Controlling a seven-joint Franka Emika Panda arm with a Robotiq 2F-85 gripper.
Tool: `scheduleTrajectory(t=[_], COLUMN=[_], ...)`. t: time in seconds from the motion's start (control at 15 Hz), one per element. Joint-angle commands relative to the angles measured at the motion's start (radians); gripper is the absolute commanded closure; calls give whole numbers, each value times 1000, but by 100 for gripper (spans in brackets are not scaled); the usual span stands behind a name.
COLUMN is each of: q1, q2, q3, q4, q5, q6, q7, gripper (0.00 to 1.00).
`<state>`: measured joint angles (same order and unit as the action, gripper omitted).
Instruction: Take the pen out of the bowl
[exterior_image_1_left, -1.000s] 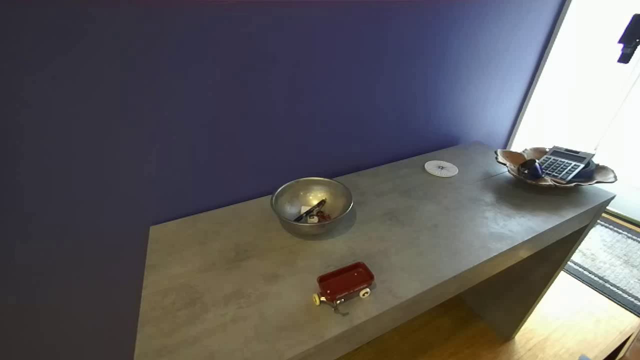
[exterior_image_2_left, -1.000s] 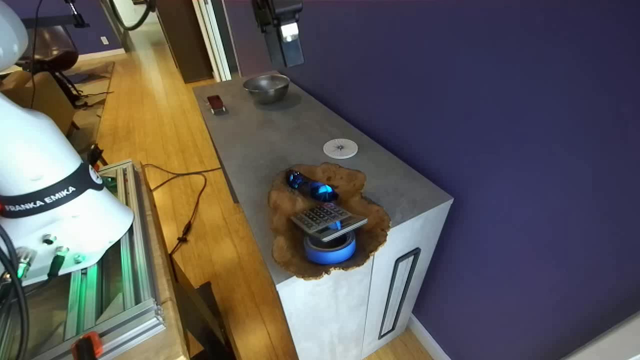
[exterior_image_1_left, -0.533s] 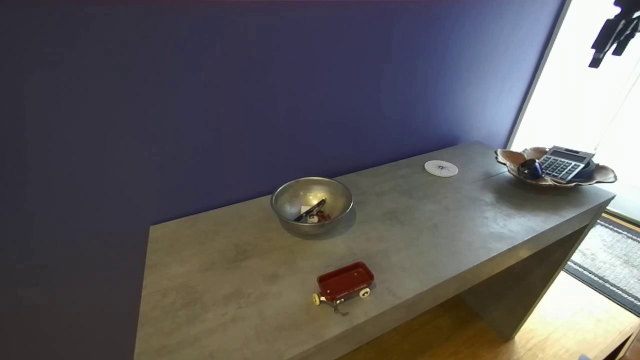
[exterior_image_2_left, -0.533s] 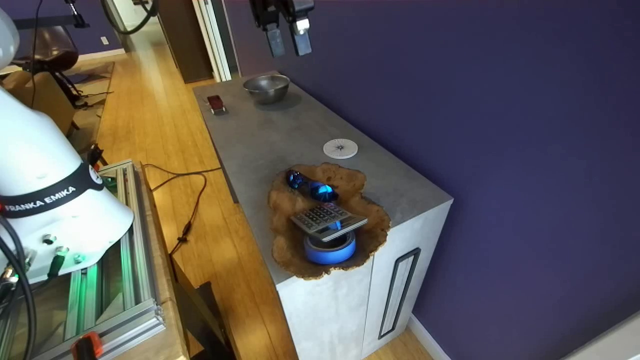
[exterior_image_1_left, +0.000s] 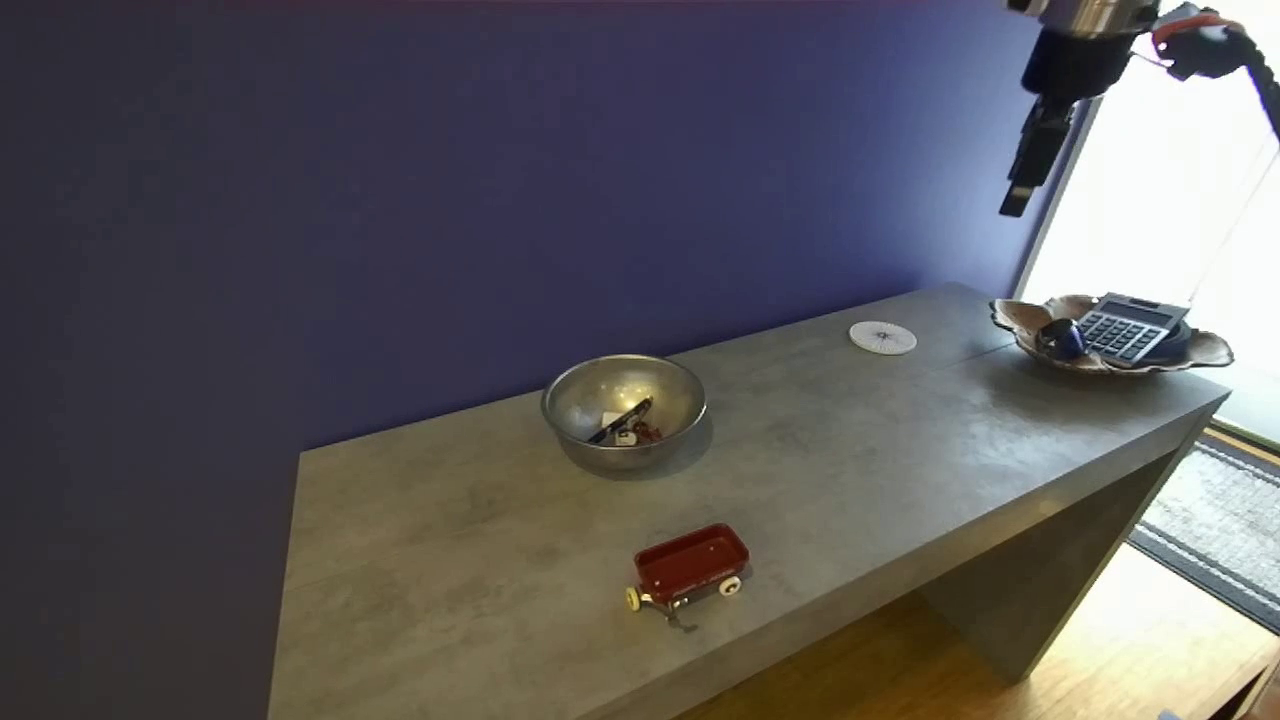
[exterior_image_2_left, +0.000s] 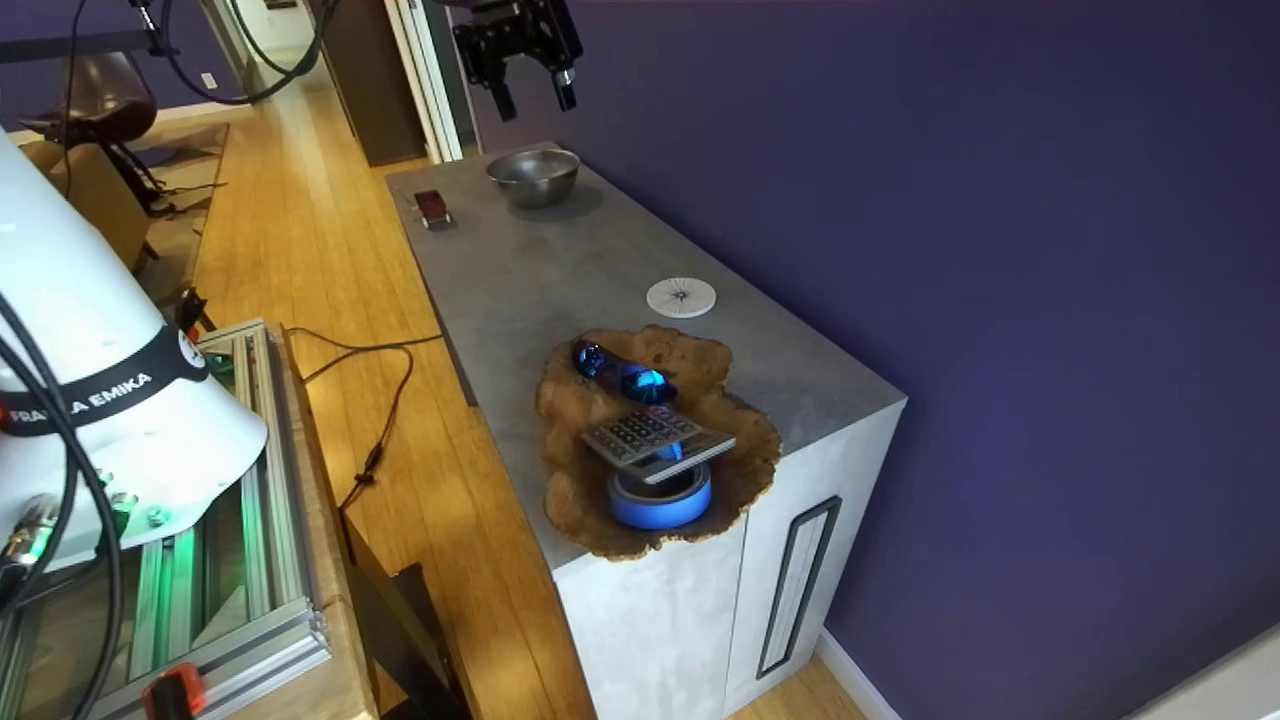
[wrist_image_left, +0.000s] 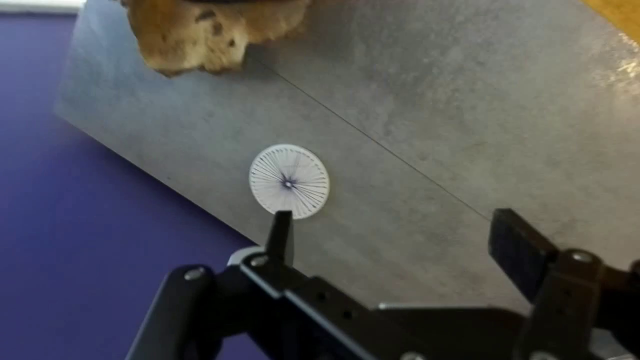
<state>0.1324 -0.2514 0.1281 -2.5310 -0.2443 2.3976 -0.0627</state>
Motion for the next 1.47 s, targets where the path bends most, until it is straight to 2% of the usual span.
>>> scheduleTrajectory(t=[0.0, 0.13, 0.2, 0.33, 0.53, 0.67, 1.0, 1.13, 1.33, 1.4], q1=[70, 93, 83, 97, 93, 100, 155, 169, 164, 136], q2=[186, 246, 177, 230, 248, 289, 566, 681, 845, 912], q3=[69, 96, 87, 101, 98, 104, 177, 212, 271, 303], q4=[124, 173, 108, 150, 167, 170, 424, 548, 724, 782], q5=[14, -26, -4, -7, -9, 18, -4, -5, 0, 20], q6=[61, 57, 57, 57, 57, 183, 277, 273, 244, 252], q7=[-63, -105, -50, -75, -96, -198, -328, -405, -561, -641], gripper=[0, 0, 0, 0, 0, 0, 0, 0, 0, 0])
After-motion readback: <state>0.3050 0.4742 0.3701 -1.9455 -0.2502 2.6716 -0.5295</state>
